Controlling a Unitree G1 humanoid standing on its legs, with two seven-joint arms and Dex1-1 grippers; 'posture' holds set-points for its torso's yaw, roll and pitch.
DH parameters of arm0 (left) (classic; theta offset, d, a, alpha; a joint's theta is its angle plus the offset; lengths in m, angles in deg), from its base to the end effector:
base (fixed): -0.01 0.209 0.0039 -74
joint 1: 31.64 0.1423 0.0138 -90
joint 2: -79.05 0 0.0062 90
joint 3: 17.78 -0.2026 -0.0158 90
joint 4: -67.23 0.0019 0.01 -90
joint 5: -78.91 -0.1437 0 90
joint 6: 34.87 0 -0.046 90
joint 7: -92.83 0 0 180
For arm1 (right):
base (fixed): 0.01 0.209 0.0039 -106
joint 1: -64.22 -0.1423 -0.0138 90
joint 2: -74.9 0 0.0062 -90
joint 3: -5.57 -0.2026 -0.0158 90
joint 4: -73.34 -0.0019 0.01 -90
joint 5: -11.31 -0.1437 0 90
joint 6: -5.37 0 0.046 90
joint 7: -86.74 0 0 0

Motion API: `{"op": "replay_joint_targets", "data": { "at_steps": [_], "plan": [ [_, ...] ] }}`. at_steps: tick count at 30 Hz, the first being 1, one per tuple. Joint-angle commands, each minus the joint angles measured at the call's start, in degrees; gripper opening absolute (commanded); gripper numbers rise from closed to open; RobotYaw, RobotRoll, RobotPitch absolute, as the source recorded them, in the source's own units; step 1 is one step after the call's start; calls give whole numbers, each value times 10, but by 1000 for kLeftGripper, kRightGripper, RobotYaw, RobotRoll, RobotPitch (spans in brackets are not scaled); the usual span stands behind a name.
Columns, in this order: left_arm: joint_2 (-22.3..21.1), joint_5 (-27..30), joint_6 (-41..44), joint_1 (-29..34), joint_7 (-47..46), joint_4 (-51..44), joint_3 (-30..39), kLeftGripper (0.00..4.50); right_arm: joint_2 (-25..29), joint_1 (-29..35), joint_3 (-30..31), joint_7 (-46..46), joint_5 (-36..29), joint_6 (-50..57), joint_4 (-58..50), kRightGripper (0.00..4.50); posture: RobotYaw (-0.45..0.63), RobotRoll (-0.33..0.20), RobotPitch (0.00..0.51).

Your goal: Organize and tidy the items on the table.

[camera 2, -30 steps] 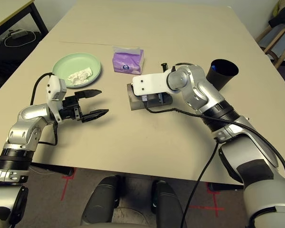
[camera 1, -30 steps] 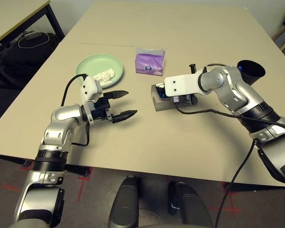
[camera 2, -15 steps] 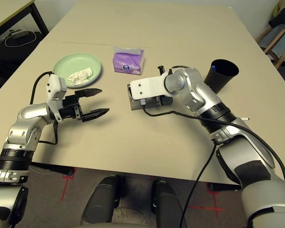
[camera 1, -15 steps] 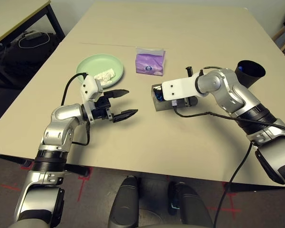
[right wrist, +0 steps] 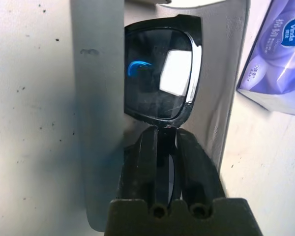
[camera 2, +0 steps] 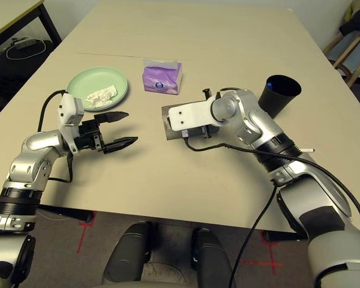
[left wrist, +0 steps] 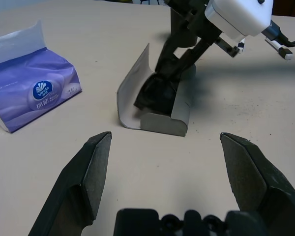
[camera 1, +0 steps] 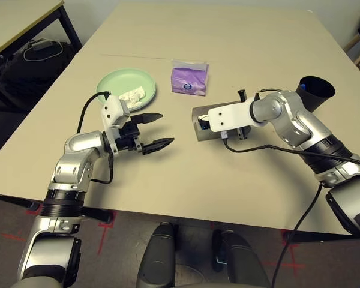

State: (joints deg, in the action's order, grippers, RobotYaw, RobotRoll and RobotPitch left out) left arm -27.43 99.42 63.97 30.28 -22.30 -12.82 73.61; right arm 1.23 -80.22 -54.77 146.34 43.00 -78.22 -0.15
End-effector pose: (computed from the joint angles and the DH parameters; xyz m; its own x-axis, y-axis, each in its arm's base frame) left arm 0.2984 0.2505 0.1469 0.4557 -0.8860 -0.0853 0.8718 0.4250 0.2436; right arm 0.3447 -0.1404 0.2136 0.6341 0.4082 -0.6568 -0.6359 -0.2079 -0.7432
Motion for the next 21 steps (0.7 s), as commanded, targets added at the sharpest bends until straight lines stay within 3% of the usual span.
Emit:
{"op": "replay_joint_targets", "data": {
  "at_steps": [1,6,13,18,21],
  "plan": [
    [2,2,0,0,0,4,-2,4500,7,-5,-15,6,-2,11,-16,2514,249,0,104],
    [6,-2,-5,-11,2,20,-5,4500,5,-17,-51,18,-28,57,-33,4415,217,0,98],
    [8,-7,-17,-34,19,56,-14,4500,3,-24,-144,28,-120,163,-49,4468,157,0,100],
    [21,-20,-45,-63,31,106,-24,4500,-27,59,-258,26,-269,224,-87,4468,124,0,105],
    [33,-24,-59,-87,36,146,-27,4500,-71,122,-341,-8,-363,294,-109,4468,116,0,116]
  ]
}}
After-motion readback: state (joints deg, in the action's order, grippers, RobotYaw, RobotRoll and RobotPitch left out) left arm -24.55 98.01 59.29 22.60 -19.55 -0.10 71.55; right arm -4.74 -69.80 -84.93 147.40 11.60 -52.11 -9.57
